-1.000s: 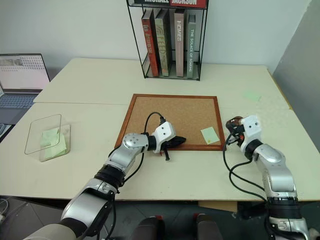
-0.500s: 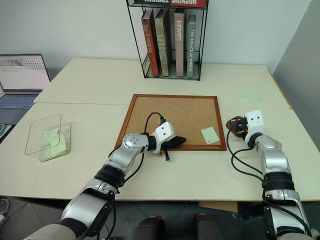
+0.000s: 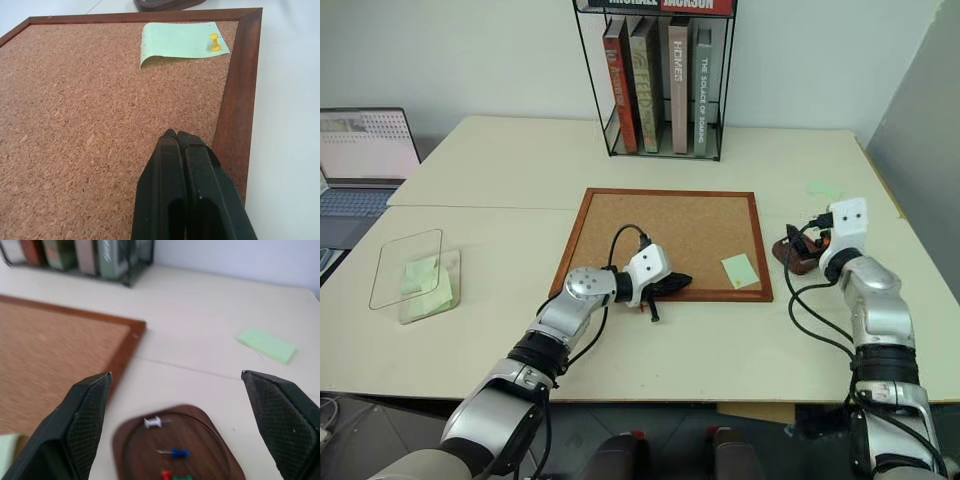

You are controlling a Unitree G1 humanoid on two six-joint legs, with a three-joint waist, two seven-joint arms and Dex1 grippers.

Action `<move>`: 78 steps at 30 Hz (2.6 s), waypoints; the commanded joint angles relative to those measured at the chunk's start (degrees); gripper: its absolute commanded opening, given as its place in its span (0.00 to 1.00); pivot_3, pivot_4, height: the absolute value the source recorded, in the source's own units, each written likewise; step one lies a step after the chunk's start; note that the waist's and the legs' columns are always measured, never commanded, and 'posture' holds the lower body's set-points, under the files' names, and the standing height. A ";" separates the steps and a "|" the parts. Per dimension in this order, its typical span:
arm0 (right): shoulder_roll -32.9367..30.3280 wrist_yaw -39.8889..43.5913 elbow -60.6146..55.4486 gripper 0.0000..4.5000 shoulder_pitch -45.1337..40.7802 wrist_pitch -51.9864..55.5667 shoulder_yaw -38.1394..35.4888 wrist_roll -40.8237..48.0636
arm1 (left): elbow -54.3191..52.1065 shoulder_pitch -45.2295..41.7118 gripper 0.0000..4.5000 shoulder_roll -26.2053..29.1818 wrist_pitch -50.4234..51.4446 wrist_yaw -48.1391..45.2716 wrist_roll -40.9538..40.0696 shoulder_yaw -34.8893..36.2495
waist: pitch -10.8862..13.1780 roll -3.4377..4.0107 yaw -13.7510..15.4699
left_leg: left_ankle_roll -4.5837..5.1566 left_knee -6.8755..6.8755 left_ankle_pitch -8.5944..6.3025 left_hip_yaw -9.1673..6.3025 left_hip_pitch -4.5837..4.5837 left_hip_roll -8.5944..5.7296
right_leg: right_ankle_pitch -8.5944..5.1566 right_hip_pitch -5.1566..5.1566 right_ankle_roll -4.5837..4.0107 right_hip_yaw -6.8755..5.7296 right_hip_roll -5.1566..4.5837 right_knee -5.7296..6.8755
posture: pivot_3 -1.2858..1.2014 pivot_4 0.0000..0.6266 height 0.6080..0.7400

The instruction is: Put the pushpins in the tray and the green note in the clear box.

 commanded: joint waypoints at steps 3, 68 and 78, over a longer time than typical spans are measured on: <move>0.19 6.22 -12.89 0.98 8.92 1.94 5.14 2.46 | 2.26 1.06 0.00 0.77 0.94 -0.20 1.66 -1.05 | -0.01 0.01 -0.03 | 0.00 0.01 0.00 0.01 0.01 0.00 | 0.00 0.00 0.00 -0.01 0.00 0.01 | 0.52 0.24 1.00; 4.11 7.81 -22.56 0.00 6.67 4.11 12.20 3.30 | -14.48 2.21 0.12 0.57 12.80 -5.76 -14.38 8.23 | 0.09 -0.04 -0.02 | 0.00 -0.04 0.00 -0.01 -0.22 0.05 | -0.01 -0.26 -0.02 -0.03 0.08 -0.06 | 0.52 0.24 1.00; 4.07 8.09 -24.83 0.00 5.75 7.25 12.97 5.57 | -14.54 -0.55 0.55 3.55 3.39 -8.70 -10.81 5.89 | 0.09 -0.04 0.18 | 0.00 -0.02 0.00 -0.02 -0.26 -0.01 | -0.01 -0.27 -0.01 -0.03 0.02 -0.09 | 0.52 0.24 1.00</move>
